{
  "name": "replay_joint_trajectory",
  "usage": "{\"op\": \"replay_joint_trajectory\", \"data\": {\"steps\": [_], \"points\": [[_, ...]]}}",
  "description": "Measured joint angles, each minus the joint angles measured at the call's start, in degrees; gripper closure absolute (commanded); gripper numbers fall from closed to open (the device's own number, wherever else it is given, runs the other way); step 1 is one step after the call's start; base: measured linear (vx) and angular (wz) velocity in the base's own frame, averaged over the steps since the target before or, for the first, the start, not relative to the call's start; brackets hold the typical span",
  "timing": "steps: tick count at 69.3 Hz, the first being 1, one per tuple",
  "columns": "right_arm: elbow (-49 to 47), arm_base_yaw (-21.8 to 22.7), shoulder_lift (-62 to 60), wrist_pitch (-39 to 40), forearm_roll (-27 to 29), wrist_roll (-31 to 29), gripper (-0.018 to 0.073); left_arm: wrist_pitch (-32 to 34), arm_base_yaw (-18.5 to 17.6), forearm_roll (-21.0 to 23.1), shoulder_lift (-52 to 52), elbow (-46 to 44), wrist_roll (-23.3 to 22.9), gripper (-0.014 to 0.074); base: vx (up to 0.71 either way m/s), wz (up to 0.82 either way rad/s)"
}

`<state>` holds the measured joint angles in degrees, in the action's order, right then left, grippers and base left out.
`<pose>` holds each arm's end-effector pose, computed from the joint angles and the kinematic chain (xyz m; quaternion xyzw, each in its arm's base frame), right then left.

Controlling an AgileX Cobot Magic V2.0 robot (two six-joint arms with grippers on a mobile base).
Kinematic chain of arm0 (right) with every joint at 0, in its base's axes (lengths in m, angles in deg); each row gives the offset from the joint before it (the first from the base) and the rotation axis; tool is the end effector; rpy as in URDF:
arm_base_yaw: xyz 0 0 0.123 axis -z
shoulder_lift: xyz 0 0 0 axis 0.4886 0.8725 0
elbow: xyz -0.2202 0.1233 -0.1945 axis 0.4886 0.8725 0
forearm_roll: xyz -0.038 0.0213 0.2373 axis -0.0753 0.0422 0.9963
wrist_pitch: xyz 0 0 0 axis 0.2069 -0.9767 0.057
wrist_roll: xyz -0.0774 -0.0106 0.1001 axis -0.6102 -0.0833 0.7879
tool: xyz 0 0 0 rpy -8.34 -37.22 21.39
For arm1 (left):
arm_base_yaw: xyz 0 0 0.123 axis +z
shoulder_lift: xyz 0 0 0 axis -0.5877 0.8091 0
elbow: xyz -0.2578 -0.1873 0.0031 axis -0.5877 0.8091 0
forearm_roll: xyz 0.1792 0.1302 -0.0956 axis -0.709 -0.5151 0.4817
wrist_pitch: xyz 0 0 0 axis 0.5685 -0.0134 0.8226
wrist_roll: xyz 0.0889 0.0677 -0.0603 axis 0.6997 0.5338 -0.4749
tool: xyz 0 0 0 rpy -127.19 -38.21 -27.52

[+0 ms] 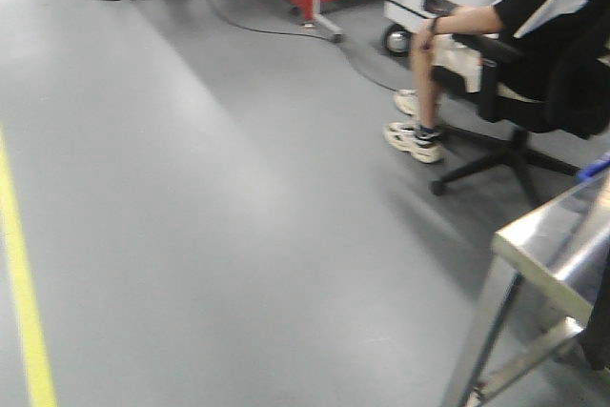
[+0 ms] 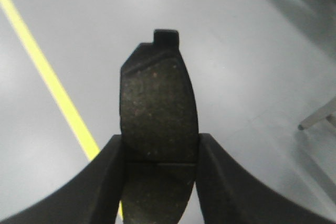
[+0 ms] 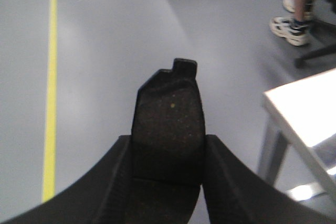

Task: Move and align brake pads A on conveyor
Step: 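Drive the base away from the table holding both brake pads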

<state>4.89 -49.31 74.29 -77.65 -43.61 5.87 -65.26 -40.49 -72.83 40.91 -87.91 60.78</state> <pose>0.0779 0.0247 0.3416 -0.0702 0.8528 0.1215 0.5030 0.0709 0.0004 0.3399 0.0001 0.9262 -0.0040 0.3770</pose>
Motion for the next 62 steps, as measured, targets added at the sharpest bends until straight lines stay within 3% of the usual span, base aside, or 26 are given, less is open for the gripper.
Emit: {"op": "replay_joint_trajectory", "data": {"steps": [34, 62], "points": [[0.00, 0.00, 0.00, -0.05, 0.00, 0.00, 0.0568, -0.10, 0.00, -0.17, -0.11, 0.00, 0.00, 0.0603, -0.15, 0.71], [0.00, 0.00, 0.00, -0.05, 0.06, 0.00, 0.0568, -1.78, 0.00, -0.17, -0.37, 0.00, 0.00, 0.0603, -0.07, 0.36]]}}
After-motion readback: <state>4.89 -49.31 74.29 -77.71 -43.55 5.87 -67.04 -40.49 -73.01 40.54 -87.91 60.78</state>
